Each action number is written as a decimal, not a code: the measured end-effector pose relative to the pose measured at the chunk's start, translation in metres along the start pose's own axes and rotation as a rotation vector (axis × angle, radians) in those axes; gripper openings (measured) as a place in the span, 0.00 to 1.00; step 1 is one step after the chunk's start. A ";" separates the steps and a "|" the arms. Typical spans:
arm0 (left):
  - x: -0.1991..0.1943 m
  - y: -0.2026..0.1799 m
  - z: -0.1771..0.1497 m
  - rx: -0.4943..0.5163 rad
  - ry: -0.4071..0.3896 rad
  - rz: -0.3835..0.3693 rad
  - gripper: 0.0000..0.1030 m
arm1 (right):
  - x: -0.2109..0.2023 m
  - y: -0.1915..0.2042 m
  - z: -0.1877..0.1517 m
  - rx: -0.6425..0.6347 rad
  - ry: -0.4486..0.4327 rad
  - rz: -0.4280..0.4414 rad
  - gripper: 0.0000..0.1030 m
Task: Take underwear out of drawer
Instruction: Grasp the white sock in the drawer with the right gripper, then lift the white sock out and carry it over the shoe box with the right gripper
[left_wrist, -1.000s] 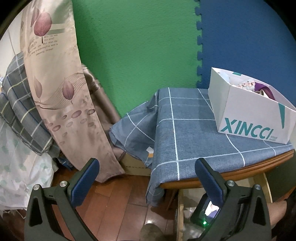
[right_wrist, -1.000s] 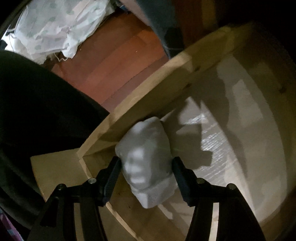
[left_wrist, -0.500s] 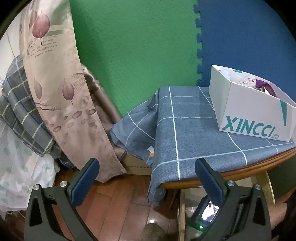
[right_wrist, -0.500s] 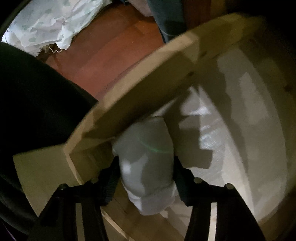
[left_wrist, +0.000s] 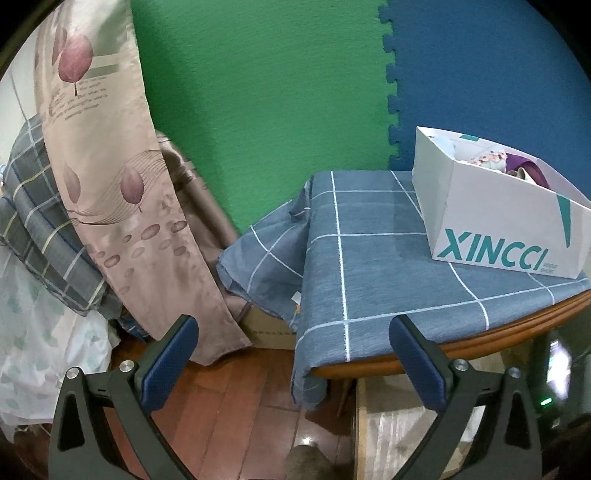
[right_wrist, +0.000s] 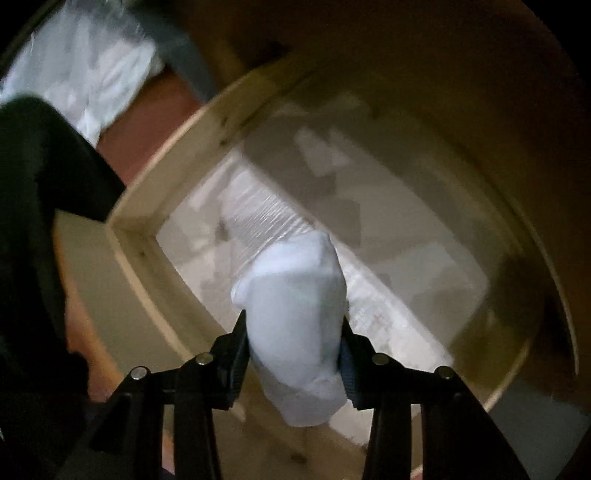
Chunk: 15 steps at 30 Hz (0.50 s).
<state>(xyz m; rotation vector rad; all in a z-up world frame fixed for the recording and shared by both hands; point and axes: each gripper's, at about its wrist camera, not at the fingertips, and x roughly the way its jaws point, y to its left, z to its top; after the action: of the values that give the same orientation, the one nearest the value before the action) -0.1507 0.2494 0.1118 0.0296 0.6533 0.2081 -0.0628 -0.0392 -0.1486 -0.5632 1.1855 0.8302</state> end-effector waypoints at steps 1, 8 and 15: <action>0.000 -0.001 0.000 0.001 -0.001 0.000 0.99 | -0.006 0.000 -0.006 0.026 -0.025 0.007 0.41; 0.000 -0.012 0.001 0.036 -0.005 0.021 1.00 | -0.039 0.001 -0.048 0.189 -0.169 0.047 0.41; 0.001 -0.014 0.001 0.035 0.000 0.025 1.00 | -0.078 -0.021 -0.082 0.286 -0.272 0.090 0.41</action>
<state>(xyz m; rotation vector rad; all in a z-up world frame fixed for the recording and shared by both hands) -0.1473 0.2360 0.1107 0.0712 0.6569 0.2211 -0.1048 -0.1345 -0.0994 -0.1574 1.0596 0.7684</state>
